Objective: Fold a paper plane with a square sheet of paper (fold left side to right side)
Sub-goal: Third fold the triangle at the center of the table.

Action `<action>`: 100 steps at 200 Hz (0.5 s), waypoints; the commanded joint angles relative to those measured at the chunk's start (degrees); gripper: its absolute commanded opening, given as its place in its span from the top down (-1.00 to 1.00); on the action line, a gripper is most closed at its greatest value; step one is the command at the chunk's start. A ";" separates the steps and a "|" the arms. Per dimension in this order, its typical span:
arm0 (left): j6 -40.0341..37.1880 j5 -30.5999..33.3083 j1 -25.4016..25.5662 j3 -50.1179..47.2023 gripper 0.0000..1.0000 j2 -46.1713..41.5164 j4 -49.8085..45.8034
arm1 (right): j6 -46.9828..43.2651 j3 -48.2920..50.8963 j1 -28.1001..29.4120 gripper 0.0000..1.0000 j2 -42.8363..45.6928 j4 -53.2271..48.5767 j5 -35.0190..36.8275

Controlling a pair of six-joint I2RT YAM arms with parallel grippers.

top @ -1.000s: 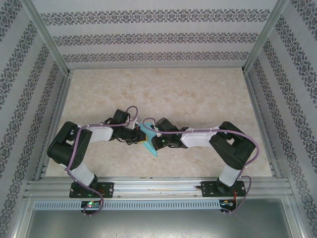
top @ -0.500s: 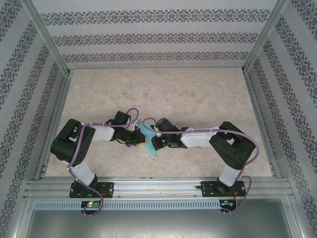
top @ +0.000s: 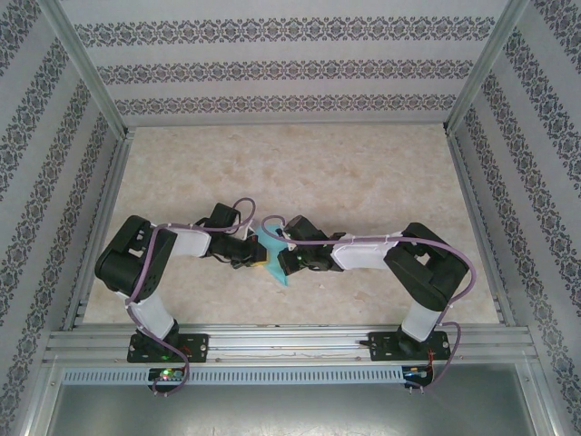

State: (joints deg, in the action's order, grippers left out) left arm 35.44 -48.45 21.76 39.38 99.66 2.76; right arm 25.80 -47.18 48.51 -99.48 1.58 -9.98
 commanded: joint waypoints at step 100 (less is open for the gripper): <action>-0.81 7.82 0.48 -0.99 0.98 5.39 -4.30 | 8.18 2.88 -4.12 0.40 12.73 -8.01 -6.87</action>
State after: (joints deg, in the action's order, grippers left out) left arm 35.16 -49.28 21.76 40.16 100.79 3.09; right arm 30.09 -46.72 44.45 -89.32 -4.49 -11.64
